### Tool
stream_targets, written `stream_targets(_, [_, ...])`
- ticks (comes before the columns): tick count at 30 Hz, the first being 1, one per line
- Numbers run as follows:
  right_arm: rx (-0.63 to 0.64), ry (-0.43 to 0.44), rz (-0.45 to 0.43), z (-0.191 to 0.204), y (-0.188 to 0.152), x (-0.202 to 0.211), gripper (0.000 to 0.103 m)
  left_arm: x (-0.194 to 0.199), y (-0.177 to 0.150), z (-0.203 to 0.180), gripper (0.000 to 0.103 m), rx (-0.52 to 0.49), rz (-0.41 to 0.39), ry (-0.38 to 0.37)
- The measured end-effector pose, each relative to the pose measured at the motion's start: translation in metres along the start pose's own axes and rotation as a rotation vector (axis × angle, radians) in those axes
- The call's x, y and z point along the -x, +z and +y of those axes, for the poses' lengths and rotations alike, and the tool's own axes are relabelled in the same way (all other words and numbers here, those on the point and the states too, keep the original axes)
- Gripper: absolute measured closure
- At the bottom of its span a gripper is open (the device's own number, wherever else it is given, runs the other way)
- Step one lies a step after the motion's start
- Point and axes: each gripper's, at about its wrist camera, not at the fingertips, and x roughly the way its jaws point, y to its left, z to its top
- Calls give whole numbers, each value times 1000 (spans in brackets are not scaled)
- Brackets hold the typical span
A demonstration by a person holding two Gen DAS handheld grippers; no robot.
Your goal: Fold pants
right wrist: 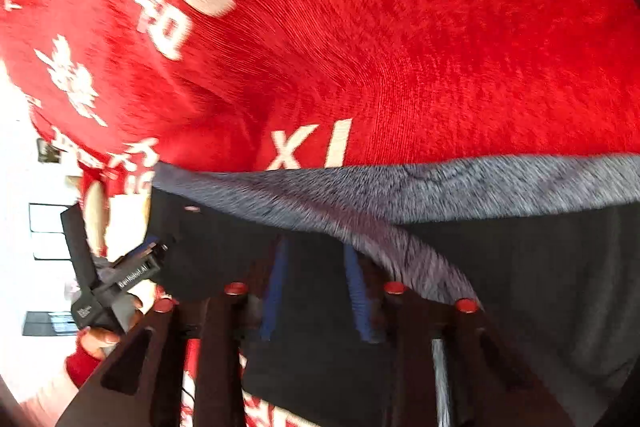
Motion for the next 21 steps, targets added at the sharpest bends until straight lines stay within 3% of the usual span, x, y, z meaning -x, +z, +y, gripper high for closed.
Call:
stream_targets(1, [11, -2, -14, -2, -7, 10, 42, 8, -9, -4, 14, -10, 5, -12])
stream_targets(6, [-10, -46, -20, -19, -63, 54, 41, 30, -46, -52, 14, -92, 69, -92])
stream_targets(13, [-178, -164, -68, -69, -156, 111, 41, 47, -99, -125, 14, -230, 138, -255])
stream_targets(21, [-431, -282, -144, -122, -265, 153, 41, 58, -157, -193, 14, -341, 179, -361])
